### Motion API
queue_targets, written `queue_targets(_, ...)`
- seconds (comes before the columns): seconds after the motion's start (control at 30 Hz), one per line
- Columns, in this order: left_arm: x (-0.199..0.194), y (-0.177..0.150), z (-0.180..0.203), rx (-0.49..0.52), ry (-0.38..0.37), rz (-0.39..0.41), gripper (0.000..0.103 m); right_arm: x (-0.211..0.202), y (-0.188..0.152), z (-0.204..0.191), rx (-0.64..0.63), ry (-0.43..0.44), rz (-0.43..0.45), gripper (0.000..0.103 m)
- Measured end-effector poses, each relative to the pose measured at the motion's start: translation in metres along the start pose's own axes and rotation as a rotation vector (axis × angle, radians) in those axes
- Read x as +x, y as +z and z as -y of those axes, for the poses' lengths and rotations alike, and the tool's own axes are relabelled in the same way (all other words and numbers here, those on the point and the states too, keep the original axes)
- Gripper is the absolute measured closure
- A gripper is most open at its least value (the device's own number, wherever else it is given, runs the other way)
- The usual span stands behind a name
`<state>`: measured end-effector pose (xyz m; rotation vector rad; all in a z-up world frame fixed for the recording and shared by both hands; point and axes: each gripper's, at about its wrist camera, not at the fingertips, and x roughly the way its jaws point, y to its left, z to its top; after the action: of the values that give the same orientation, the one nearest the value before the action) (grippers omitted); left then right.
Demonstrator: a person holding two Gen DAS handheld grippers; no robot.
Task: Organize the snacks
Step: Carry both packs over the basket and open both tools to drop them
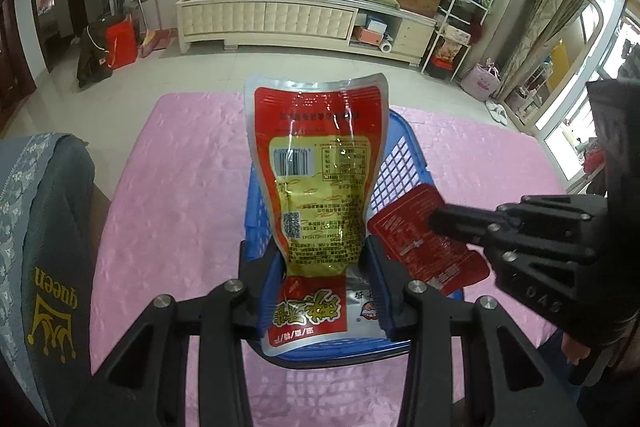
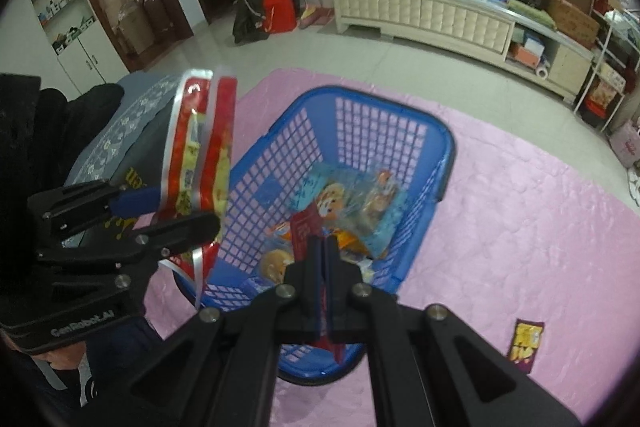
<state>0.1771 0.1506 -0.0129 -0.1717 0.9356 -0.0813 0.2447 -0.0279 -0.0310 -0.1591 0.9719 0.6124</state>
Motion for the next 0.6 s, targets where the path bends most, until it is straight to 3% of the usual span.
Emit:
queue_targets(0.4, 0.002, 0.002, 0.003, -0.008, -0.002, -0.02, 0.065, 0.018, -0.006, -0.002, 0.054, -0.02, -0.056, 0.098)
queue_targets(0.43, 0.002, 0.002, 0.002, -0.007, -0.001, -0.02, 0.065, 0.018, -0.006, 0.0, 0.063, -0.023, -0.065, 0.092)
queue_targets(0.5, 0.001, 0.003, 0.004, -0.004, -0.001, -0.018, 0.065, 0.017, -0.008, 0.001, 0.073, -0.04, -0.068, 0.067)
queue_targets(0.53, 0.001, 0.002, 0.004, -0.002, 0.0, -0.017, 0.065, 0.014, -0.009, 0.002, 0.077, -0.047, -0.057, 0.04)
queue_targets(0.57, 0.0, 0.002, 0.005, 0.001, 0.002, -0.017, 0.065, 0.01, -0.011, 0.004, 0.083, -0.055, -0.04, 0.024)
queue_targets(0.6, 0.0, 0.002, 0.007, 0.005, 0.004, -0.017, 0.065, 0.005, -0.012, 0.005, 0.088, -0.063, -0.018, 0.021)
